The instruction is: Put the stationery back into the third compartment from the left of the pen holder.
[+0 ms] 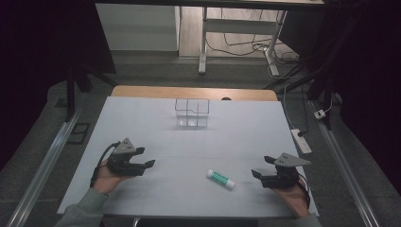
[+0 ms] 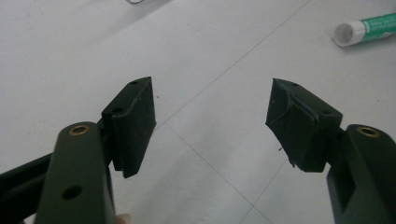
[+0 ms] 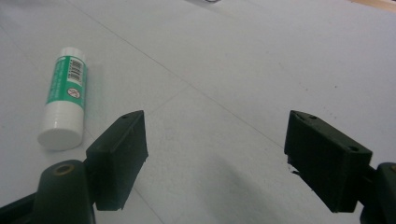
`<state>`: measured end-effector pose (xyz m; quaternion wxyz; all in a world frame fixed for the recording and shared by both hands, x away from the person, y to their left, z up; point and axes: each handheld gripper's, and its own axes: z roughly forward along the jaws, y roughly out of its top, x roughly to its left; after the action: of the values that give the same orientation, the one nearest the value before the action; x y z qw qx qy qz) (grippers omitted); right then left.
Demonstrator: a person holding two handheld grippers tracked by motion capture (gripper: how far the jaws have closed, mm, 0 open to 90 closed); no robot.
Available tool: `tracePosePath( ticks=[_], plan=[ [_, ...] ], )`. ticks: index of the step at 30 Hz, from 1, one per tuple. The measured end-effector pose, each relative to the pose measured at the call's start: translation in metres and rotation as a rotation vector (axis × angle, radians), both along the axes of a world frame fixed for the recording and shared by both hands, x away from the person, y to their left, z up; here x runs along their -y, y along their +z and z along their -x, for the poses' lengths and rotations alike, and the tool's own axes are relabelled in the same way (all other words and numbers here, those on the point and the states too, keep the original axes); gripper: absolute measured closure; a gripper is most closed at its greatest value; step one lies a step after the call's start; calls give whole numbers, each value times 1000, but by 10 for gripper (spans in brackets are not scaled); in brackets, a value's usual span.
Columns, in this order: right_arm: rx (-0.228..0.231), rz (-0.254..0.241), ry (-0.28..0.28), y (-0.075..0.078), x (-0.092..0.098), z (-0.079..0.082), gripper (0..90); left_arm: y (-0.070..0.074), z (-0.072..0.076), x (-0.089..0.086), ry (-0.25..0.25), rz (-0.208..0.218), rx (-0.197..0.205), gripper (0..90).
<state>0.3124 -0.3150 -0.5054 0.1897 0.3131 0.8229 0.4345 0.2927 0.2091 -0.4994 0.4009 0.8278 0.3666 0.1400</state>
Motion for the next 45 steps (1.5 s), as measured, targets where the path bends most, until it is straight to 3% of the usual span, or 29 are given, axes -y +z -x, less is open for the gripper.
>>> tracePosePath(
  ticks=[5, 23, 31, 41, 45],
  plan=[
    [-7, 9, 22, 6, -7, -2, 214, -2, -1, 1, 2, -15, 1, 320],
    [-147, 115, 130, 19, -57, -6, 216, -5, 0, 6, -12, -29, -3, 320],
    [-216, 222, 209, 21, -83, -5, 218, -4, 1, 7, -14, -29, 2, 320],
    [-239, 368, 296, 19, -116, 1, 253, -5, 0, 8, -20, -36, -1, 318],
    [-250, 398, 318, 17, -124, -1, 304, -5, 0, 7, -19, -34, -2, 318]
  ],
)
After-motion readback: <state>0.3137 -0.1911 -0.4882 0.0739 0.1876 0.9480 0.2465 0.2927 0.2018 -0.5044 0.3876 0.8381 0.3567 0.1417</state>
